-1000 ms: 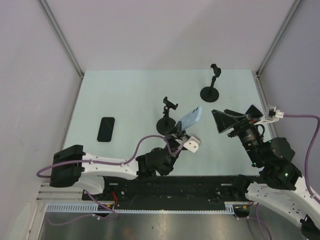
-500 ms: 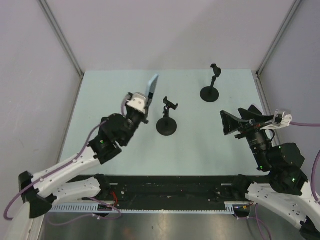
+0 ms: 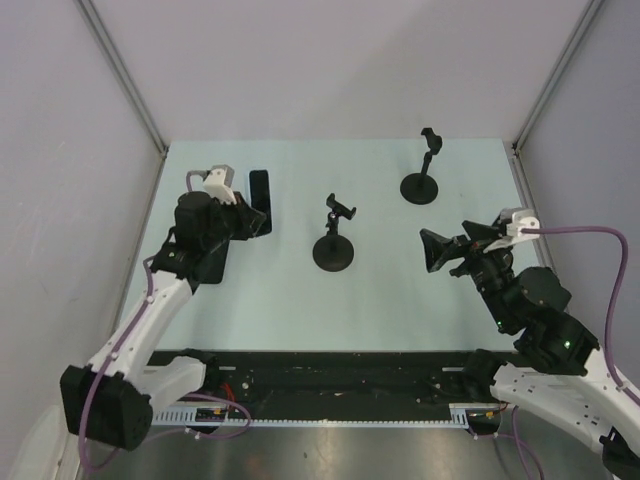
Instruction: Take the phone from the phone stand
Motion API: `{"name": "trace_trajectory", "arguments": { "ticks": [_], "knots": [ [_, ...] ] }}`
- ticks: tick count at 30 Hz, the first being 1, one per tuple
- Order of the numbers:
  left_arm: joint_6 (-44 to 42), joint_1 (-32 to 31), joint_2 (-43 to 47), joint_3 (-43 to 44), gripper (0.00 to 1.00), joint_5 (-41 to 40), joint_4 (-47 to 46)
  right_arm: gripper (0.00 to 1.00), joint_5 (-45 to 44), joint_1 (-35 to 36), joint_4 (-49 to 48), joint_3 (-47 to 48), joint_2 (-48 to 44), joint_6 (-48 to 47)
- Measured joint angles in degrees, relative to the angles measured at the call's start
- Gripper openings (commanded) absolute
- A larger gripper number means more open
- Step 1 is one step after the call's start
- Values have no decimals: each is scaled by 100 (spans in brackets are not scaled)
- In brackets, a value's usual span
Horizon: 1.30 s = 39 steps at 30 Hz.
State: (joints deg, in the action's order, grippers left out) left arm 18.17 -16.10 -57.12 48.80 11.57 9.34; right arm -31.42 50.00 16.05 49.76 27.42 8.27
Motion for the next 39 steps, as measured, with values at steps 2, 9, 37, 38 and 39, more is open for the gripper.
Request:
{"name": "trace_trajectory", "arguments": {
  "ticks": [2, 9, 37, 38, 39],
  "knots": [
    [157, 400, -350, -120, 0, 424, 162, 100, 72, -2, 111, 0, 146, -63],
    [225, 844, -1532, -184, 1, 1119, 905, 100, 236, -13, 476, -4, 557, -299],
    [-310, 2068, -3366, 26, 41, 1735, 1270, 100, 232, -111, 562, -210, 487, -560],
    [-321, 2068, -3366, 42, 44, 1700, 1274, 100, 232, -114, 562, -210, 487, -562],
    [-330, 2068, -3366, 52, 45, 1668, 1281, 100, 232, -116, 562, -210, 490, -562]
  ]
}}
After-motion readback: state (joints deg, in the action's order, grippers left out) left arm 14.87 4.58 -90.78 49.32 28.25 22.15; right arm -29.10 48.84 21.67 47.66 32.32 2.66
